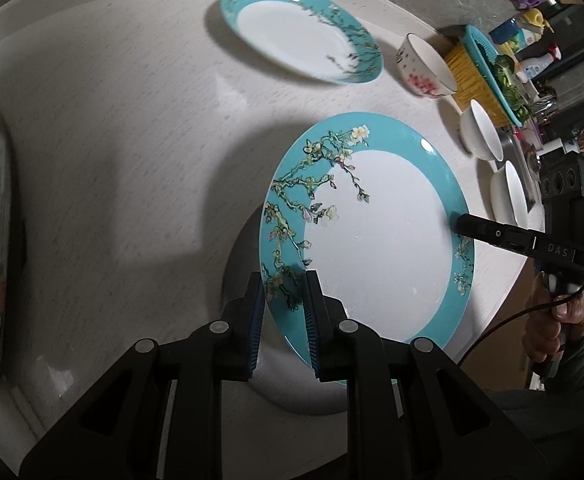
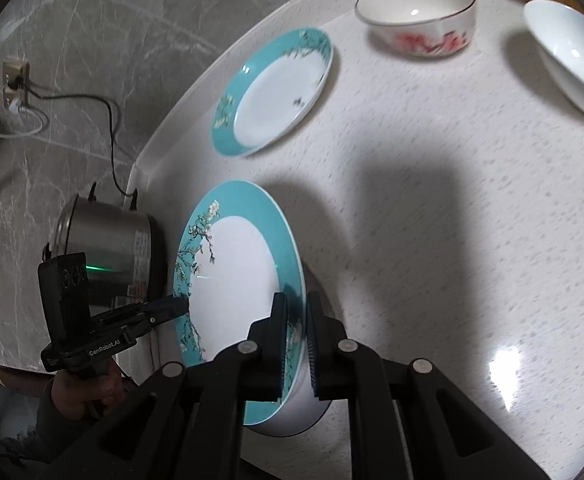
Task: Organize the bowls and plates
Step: 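Lift the teal blossom plate with both grippers and lower it onto the grey-rimmed plate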
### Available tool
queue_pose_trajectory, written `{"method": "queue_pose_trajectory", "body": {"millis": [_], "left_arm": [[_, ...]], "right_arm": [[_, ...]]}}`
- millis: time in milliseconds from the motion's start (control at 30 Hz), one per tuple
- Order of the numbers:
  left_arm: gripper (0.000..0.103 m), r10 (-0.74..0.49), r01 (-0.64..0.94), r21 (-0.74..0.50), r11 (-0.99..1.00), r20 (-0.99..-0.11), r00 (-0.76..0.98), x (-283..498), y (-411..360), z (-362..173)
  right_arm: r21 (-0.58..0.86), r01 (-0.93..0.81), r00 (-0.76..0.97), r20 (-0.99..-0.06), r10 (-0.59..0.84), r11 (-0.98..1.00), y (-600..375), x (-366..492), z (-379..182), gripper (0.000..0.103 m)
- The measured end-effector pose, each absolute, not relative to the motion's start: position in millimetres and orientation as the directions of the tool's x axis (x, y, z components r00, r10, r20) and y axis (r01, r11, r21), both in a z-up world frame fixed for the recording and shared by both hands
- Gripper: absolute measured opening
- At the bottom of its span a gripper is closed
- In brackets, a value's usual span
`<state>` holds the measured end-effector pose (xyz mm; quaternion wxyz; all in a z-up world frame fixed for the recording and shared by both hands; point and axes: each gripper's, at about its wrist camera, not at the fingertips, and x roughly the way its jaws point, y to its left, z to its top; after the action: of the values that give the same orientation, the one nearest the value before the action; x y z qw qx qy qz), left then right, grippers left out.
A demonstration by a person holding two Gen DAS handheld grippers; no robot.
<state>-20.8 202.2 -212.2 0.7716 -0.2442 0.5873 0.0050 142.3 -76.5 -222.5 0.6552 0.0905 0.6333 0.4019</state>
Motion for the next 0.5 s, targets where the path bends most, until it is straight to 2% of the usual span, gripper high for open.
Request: {"method": "queue_pose_trajectory", "body": {"millis": [500], "left_arm": [[0.017,-0.289,-0.285,-0.362,0.887,-0.919,0.269,-51.8,194.8,-240.9]], "right_arm": [[0.557,-0.441,-0.137,-0.816,0.561,0.703,-63.6,115.8,-243.3,0.012]]}}
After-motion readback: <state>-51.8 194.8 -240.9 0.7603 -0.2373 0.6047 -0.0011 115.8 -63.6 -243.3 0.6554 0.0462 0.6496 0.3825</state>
